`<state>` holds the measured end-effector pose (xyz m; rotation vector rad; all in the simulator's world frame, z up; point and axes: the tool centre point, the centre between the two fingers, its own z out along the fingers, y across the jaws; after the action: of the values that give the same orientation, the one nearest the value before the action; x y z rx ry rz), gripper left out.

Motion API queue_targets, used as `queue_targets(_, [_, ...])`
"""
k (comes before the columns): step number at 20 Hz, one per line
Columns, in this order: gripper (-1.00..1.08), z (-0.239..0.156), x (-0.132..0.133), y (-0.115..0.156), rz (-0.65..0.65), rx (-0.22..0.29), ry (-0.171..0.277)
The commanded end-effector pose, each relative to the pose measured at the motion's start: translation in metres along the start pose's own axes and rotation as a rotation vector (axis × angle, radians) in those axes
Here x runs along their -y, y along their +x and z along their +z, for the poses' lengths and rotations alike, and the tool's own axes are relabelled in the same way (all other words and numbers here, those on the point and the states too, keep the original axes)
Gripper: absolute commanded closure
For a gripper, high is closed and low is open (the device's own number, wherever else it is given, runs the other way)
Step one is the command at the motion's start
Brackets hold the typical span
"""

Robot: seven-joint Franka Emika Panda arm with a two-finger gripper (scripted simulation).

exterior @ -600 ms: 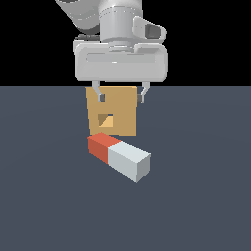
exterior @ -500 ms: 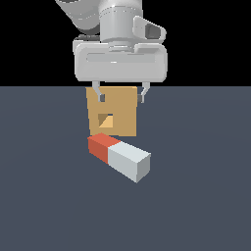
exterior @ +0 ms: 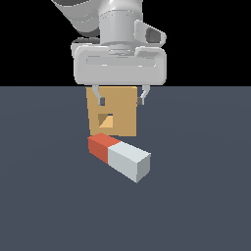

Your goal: Insert the peg into the horizontal hole in a box.

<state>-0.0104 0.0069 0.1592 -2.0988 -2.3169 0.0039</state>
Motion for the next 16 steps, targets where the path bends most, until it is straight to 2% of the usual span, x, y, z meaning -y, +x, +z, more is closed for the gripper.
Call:
queue_targets(1, [-0.92,0.004,0.0,-0.002,-0.032,0.001,0.0])
queue_targets(16, [-0.92,0.044,-0.003,-0.026,-0.372,0.006,-0.004])
